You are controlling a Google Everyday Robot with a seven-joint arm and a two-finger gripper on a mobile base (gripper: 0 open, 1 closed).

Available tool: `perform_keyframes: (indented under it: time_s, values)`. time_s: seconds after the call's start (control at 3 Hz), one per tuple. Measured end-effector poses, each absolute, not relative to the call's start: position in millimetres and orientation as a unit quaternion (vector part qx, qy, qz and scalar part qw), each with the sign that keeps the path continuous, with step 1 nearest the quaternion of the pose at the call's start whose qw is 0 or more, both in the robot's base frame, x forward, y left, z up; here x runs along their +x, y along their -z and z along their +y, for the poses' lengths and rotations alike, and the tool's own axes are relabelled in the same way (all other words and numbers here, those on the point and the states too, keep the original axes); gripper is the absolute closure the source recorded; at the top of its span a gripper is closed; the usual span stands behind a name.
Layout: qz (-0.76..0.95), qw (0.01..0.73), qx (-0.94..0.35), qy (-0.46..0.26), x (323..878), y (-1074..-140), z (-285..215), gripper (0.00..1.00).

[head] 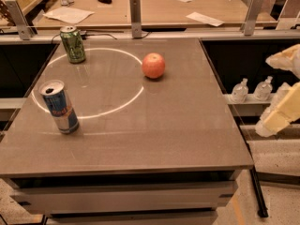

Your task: Knock redbull can over

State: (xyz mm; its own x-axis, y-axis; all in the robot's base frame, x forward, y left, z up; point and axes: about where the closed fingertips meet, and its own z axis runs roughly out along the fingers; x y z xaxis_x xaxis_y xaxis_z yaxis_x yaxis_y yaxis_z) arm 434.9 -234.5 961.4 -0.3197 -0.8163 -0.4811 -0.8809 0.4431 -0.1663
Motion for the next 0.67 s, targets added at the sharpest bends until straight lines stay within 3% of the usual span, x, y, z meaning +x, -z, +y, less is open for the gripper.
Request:
perform_keyframes:
  time_s: [0.67]
  values:
    - [0.750,0.421,-0.483,-0.165,443,-951,-212,0.00]
